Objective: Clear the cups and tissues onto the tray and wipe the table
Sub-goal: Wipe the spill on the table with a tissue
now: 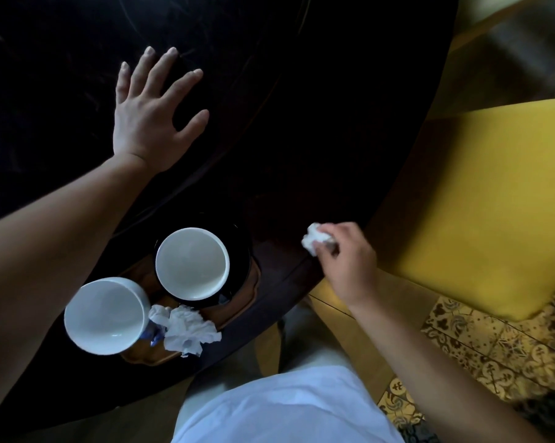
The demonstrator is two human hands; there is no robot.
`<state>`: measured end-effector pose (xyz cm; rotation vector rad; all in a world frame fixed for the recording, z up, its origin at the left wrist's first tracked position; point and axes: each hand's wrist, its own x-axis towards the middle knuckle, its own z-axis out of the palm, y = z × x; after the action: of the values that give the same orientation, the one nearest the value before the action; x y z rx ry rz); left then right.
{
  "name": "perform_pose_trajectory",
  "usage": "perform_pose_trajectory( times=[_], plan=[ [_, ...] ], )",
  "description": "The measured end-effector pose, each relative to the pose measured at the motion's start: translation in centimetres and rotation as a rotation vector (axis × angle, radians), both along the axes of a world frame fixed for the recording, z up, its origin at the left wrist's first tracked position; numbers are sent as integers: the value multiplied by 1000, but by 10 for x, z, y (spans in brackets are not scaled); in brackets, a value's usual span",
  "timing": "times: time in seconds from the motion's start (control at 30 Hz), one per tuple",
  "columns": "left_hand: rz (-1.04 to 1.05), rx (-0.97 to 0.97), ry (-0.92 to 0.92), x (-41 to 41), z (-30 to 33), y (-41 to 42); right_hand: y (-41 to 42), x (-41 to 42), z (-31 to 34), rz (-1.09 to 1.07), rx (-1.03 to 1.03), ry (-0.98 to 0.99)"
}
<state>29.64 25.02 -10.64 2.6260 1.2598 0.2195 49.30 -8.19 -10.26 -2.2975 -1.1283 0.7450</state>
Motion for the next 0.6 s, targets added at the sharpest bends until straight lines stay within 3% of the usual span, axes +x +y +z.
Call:
perform_pose_trajectory(
  times=[0.13, 0.27, 0.37, 0.6],
  plan=[
    [4, -6, 3, 1, 1, -1, -3, -13, 5, 69, -12, 69],
    [5, -7, 1, -1, 2, -2, 19, 39, 10, -146, 121, -48],
    [1, -5, 6, 0, 1, -1, 31, 76, 7, -232, 98, -107],
    [7, -8, 4, 0, 1, -2, 2, 24, -3, -63, -28, -49]
  ],
)
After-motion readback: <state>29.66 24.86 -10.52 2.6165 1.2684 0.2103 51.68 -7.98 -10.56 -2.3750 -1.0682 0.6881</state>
